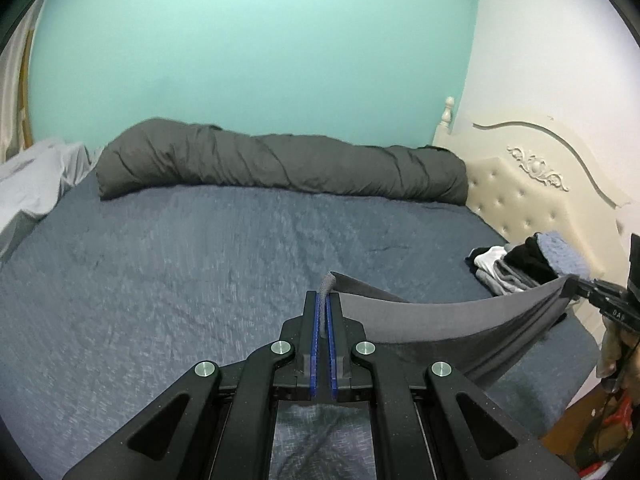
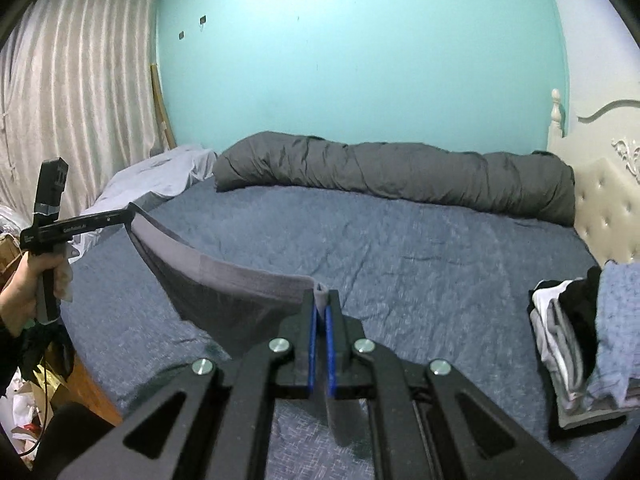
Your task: Fold clothes
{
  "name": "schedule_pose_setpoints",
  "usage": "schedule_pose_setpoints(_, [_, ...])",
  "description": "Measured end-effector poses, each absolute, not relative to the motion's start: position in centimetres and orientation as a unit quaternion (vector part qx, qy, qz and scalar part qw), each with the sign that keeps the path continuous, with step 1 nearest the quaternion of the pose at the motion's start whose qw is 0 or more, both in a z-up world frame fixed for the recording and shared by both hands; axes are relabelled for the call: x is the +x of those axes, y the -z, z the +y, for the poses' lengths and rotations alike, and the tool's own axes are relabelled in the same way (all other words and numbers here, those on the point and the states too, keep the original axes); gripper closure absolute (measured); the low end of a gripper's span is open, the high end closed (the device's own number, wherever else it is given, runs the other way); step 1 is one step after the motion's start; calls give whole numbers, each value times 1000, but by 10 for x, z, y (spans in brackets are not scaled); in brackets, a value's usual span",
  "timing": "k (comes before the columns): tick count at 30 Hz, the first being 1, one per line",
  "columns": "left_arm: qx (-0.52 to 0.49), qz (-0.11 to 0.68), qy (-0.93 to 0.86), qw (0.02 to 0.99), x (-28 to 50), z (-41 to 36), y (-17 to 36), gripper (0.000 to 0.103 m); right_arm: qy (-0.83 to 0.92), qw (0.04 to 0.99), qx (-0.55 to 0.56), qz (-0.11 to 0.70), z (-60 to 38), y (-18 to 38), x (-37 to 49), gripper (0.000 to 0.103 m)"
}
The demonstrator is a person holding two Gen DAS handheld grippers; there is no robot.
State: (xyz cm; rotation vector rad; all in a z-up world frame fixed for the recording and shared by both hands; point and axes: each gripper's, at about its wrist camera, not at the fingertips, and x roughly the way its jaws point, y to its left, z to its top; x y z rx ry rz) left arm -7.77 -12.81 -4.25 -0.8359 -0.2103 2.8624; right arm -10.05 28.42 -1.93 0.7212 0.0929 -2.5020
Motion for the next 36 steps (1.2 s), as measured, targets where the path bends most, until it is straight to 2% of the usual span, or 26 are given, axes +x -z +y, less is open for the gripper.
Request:
schedule_pose_setpoints(6, [-283, -73, -953, 82, -78, -127, 36, 100, 923, 266, 276, 39, 284, 19, -103, 100])
schedule_pose_setpoints(20, [-374, -100, -920, 53, -186, -138, 155, 100, 899, 231, 371, 42, 263, 130, -214, 100])
schedule_pose_setpoints(36, [-443, -119, -888, 41, -335, -141, 258, 100, 882, 172, 436, 40, 248, 240, -366, 100])
